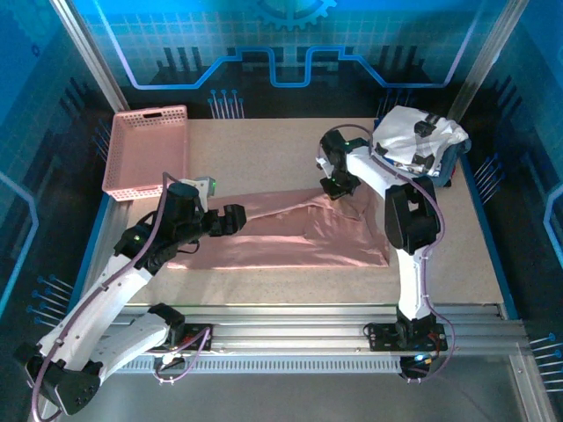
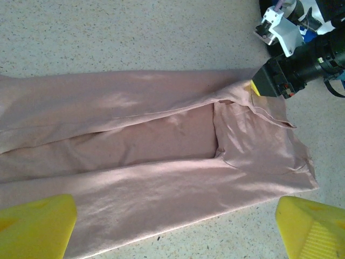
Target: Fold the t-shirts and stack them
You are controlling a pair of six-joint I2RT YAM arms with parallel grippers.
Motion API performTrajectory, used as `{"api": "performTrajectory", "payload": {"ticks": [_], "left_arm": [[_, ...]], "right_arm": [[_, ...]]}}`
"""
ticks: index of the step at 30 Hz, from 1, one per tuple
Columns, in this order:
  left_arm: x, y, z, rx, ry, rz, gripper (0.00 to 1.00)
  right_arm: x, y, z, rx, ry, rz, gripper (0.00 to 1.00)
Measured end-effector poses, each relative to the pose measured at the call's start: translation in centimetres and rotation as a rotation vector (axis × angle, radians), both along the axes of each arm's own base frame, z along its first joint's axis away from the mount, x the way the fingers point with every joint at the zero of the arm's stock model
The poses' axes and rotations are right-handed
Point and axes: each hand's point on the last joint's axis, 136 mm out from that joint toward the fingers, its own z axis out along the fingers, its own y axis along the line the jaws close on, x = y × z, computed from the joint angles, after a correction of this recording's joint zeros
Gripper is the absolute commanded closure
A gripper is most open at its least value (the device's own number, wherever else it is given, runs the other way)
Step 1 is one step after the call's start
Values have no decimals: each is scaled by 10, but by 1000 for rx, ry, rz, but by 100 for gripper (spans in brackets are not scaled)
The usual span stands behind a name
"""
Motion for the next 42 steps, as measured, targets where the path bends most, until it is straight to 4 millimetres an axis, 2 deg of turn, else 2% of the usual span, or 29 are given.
{"api": "performTrajectory", "payload": {"ticks": [4, 8, 12, 16, 21, 24, 26, 28, 33, 37, 42], "left_arm": [[0, 0, 0, 0, 0, 1, 4], [0, 0, 0, 0, 0, 0, 4], [0, 0, 0, 0, 0, 0, 4], [-3, 1, 2, -1, -3, 0, 4], [-6, 3, 6, -9, -20, 1, 4], [-8, 4, 4, -8, -17, 1, 4], [-9, 4, 2, -5, -11, 1, 4], [-10, 5, 0, -3, -7, 1, 4], [-11, 5, -6, 2, 4, 1, 4], [-11, 5, -8, 4, 9, 1, 4], [-14, 7, -12, 4, 16, 3, 4]], "right_arm": [[12, -1, 4, -12, -20, -13, 64], [25, -2, 19, -6, -63, -38, 51], [25, -3, 29, 8, -80, -58, 40], [14, -4, 57, 44, -117, -59, 38], [-12, -3, 108, 133, -187, -43, 40], [-32, -3, 118, 173, -185, -27, 42], [-48, 0, 112, 187, -157, -14, 43], [-66, 5, 98, 190, -110, 5, 45], [-105, 31, 61, 180, 9, 80, 47], [-106, 47, 45, 172, 30, 96, 50], [-92, 45, 12, 111, 70, 64, 51]]}}
